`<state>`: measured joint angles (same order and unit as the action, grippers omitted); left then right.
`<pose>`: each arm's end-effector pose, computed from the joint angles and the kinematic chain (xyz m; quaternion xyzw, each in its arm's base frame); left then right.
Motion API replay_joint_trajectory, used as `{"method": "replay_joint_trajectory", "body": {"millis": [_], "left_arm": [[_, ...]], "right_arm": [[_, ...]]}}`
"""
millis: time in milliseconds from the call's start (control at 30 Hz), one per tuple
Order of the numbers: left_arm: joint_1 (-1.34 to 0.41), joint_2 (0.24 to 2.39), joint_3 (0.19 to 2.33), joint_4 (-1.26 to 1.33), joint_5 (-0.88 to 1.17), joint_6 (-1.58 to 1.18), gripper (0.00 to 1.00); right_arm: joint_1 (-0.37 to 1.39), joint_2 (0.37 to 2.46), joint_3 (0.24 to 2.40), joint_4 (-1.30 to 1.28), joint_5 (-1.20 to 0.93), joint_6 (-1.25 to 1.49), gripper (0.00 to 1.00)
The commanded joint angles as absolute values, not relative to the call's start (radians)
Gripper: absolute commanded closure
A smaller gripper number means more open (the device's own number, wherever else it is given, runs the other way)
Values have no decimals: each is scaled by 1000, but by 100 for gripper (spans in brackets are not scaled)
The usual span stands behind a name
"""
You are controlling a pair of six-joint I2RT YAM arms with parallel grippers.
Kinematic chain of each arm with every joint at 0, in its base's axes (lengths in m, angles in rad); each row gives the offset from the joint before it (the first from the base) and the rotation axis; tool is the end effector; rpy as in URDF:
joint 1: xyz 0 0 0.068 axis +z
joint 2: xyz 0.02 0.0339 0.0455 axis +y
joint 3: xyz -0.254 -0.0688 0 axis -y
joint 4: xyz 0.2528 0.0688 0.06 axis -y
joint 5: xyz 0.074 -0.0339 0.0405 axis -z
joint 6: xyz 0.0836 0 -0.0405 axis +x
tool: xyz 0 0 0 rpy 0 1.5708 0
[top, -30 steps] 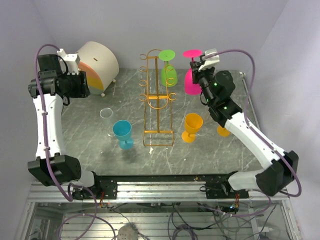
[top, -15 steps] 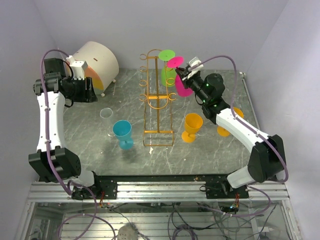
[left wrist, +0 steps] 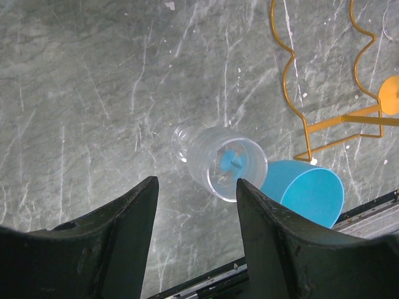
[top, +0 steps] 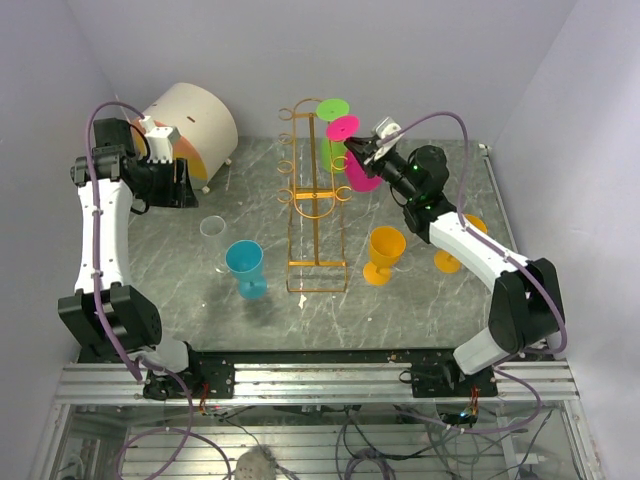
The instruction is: Place the wine glass upside down on the wine glass rack
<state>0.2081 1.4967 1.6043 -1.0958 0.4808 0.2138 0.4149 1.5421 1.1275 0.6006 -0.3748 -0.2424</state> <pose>0.3285 0.0298 0.3299 0.0710 0.9301 -0.1646 0.3205 0.3697 0.1963 0.3485 -0.3382 0.5474 0.1836 0.7432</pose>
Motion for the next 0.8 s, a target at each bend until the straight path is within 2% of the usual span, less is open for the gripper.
{"method": "replay_joint_trajectory", "body": {"millis": [0,433,467,500,667,767], "left_arm": [[207,1506,1614,-1116,518,230,36],[205,1530,1615,-1158,552,263,38],[204,1531,1616,-1163,556,266,38],[202,1532,1618,-1167,557,269,39],[187,1531,1631,-1185,556,277,42],[173,1522,1631,-1187,546,280,45]], "right_arm": [[410,1570,1155,626,-448,-229,100],[410,1610,1170,617,-423,-204,99],[409,1603,1166,618,-408,-199,70],[409,1592,1152,618,-401,-201,57],[409,1525,1088,617,-388,-223,21],[409,1483,1061,603,-371,-228,14]]}}
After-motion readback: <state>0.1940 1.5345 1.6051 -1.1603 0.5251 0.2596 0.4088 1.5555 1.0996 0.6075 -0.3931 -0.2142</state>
